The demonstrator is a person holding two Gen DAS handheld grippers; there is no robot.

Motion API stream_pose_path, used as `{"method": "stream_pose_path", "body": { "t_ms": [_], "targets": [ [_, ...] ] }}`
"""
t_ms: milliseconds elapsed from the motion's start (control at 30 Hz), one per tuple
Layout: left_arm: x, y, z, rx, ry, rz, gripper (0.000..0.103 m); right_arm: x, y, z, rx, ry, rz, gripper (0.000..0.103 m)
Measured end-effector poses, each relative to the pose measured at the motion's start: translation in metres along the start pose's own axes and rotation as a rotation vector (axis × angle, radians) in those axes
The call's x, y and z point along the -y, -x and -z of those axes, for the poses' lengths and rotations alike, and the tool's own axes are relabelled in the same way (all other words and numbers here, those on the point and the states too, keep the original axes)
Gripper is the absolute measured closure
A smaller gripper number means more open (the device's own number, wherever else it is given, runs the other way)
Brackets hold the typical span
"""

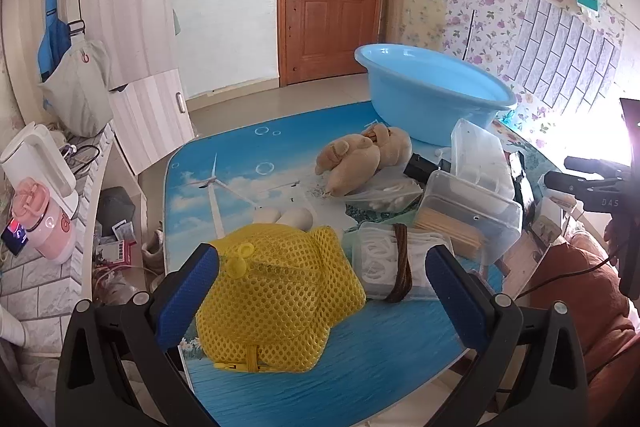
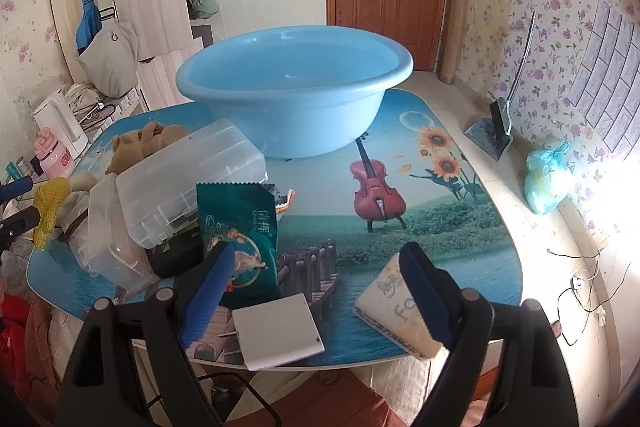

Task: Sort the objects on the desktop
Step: 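Grasp the yellow mesh hat with the left gripper while the right gripper grasps the white charger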

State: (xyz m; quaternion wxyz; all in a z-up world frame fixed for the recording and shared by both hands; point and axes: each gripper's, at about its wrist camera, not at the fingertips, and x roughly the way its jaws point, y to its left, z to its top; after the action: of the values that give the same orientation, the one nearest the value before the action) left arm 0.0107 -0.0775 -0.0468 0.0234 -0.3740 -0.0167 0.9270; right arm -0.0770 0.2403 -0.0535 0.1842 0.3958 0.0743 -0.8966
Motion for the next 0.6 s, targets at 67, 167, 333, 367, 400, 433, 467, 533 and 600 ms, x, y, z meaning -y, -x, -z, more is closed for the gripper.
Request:
{"method": "stream_pose_path", "body": {
  "t_ms": [67, 167, 333, 367, 400, 433, 467, 533, 600],
  "targets": [
    [-0.001, 0.0, 0.001, 0.0, -0.006, -0.017, 0.0, 0.0, 0.001, 0.0, 0.007, 0.002, 0.011, 0.002],
    [-0.004, 0.0, 0.002, 0.0, -0.013, -0.035, 0.0, 0.001, 0.001, -0.001, 0.007, -0.003, 0.012, 0.0],
    [-0.012, 0.002, 0.006, -0.002, 0.003, -0.017, 0.0, 0.003, 0.001, -0.001, -0.001, -0.014, 0.01, 0.0],
    [-0.014, 0.002, 0.007, -0.002, 0.007, -0.016, 0.0, 0.003, 0.001, -0.001, -0.004, -0.01, 0.013, 0.0],
    [-0.015, 0.002, 0.009, -0.002, 0.009, -0.015, 0.0, 0.002, 0.001, 0.0, -0.007, -0.006, 0.014, 0.0],
    [-0.017, 0.002, 0.011, -0.005, 0.011, -0.013, 0.0, 0.002, 0.002, 0.001, -0.01, -0.005, 0.012, 0.0],
    [-0.019, 0.001, 0.012, -0.008, 0.013, -0.012, 0.0, 0.002, 0.002, 0.002, -0.011, -0.004, 0.007, 0.0],
    [-0.022, -0.001, 0.016, -0.017, 0.013, -0.015, 0.0, 0.002, 0.004, 0.004, -0.014, -0.003, 0.0, 0.0],
    [-0.026, -0.004, 0.019, -0.03, 0.016, -0.023, 0.0, 0.003, 0.006, 0.006, -0.013, 0.0, 0.002, 0.0]
  ]
}}
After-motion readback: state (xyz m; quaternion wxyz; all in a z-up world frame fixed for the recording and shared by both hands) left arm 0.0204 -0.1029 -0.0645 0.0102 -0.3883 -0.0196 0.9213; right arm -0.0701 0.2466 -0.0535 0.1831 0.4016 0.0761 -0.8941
